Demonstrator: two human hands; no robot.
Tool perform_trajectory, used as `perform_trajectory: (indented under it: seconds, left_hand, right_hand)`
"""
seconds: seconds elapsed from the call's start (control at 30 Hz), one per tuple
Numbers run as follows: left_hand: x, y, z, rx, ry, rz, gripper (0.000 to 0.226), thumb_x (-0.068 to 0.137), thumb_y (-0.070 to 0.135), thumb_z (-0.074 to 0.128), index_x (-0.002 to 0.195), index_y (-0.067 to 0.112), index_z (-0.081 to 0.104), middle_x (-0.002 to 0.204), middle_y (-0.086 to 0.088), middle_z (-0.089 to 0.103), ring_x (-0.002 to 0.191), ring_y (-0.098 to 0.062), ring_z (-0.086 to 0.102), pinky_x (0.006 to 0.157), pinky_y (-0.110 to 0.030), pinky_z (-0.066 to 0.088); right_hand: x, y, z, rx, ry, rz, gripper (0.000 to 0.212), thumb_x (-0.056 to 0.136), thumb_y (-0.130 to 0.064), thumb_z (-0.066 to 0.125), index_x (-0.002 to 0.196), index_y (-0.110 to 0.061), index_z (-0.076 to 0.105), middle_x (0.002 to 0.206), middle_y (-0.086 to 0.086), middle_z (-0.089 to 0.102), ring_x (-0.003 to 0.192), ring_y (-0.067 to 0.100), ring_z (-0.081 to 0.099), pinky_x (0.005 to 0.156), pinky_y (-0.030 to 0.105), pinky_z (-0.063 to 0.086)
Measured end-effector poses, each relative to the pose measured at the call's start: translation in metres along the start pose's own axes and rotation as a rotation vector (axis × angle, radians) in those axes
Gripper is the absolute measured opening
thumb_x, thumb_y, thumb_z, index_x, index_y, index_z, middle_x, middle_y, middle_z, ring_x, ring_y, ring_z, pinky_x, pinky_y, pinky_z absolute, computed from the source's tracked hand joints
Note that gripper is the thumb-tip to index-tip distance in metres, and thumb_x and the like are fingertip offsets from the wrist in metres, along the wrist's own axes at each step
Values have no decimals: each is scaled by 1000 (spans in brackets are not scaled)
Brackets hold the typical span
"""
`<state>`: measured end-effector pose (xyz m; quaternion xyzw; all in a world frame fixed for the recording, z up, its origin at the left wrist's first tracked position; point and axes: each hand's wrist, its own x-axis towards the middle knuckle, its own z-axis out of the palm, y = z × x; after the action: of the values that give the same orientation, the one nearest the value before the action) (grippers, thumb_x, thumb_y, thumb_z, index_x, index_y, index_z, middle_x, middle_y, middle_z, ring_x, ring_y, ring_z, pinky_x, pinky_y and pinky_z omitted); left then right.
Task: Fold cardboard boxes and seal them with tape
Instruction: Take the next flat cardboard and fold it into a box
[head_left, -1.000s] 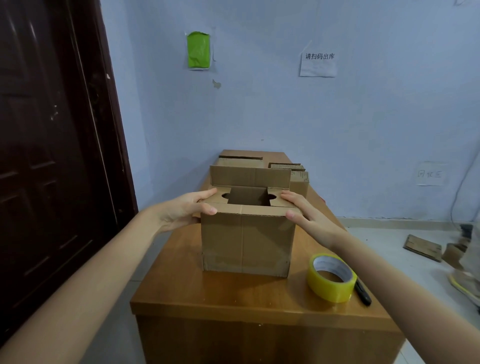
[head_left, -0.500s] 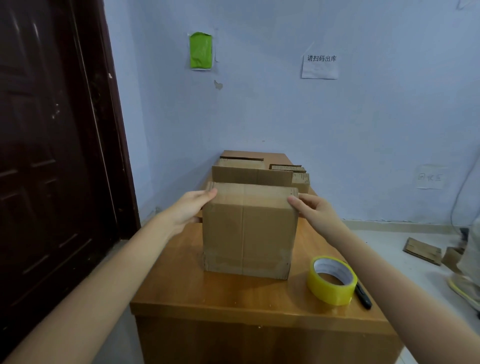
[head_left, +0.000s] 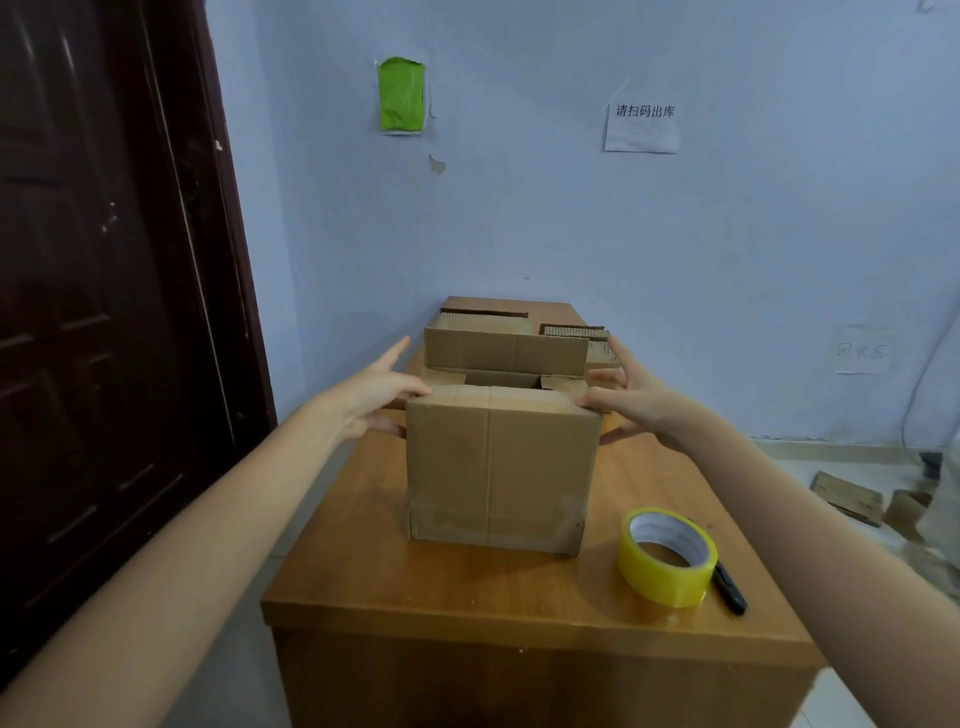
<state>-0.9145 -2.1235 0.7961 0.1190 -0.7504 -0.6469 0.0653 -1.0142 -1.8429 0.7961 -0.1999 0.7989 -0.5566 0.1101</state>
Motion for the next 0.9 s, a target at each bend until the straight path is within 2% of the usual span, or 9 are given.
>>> perform_trajectory:
  seconds: [0.17,0.27,0.37,0.5,0.57,0.67,0.77,0.83,0.9]
  left_hand:
    - [-1,12,1,58,-76,-22,79,92,2,55,145,49,21,133,-7,34,105,-23,54,79,-46,55]
    - [0,10,1,59,-34,-6,67,89,3,58,138,41,34,127,-8,42,100,-25,54,72,-46,56]
    - [0,4,0,74,10,16,47,88,8,63,126,31,47,114,-9,50,99,-25,56,75,-47,57]
    - [-2,-2,-2,88,9,32,32,88,17,66,118,22,57,109,-7,55,91,-23,61,73,-42,59]
    - [-3,-4,-3,95,11,33,32,87,20,68,117,18,59,106,-6,58,83,-23,64,74,-42,59]
    - [-1,-2,-1,114,55,45,33,82,23,73,111,13,60,102,-7,62,73,-23,66,72,-46,59]
    - [0,3,11,175,157,78,30,82,28,73,99,9,58,96,1,57,75,-25,64,64,-47,59]
    - [3,5,20,257,234,117,27,83,32,72,88,13,54,101,1,53,87,-29,61,55,-40,56]
    - [5,6,24,309,273,129,26,84,33,70,81,16,51,108,-3,52,93,-31,58,52,-35,53]
  right_hand:
    - [4,-11,-3,-69,-71,24,82,83,-10,67,147,-40,24,135,-4,44,111,18,55,62,33,58]
    - [3,-6,-2,-52,-47,3,67,83,-11,68,138,-35,37,133,-3,46,111,18,55,64,36,59]
    - [1,-4,2,-81,-6,-5,50,85,-13,67,128,-30,49,128,-4,48,112,20,53,69,39,61]
    - [-2,-5,2,-188,22,15,41,88,-24,65,128,-25,58,119,1,56,103,17,56,73,43,60]
    - [-3,-6,4,-283,62,18,38,88,-33,62,126,-25,61,116,2,58,95,15,58,70,41,60]
    - [0,-16,14,-436,166,6,49,84,-60,57,110,-21,69,104,0,61,88,18,59,67,37,59]
    - [4,-35,34,-844,280,4,75,74,-86,34,78,-16,61,79,1,63,79,23,62,75,38,55]
    - [7,-40,55,-1059,340,21,82,77,-86,25,85,-12,59,80,3,63,83,26,64,78,35,52]
    - [9,-42,71,-1142,380,48,74,84,-77,30,105,-11,56,85,5,62,87,28,64,74,32,50]
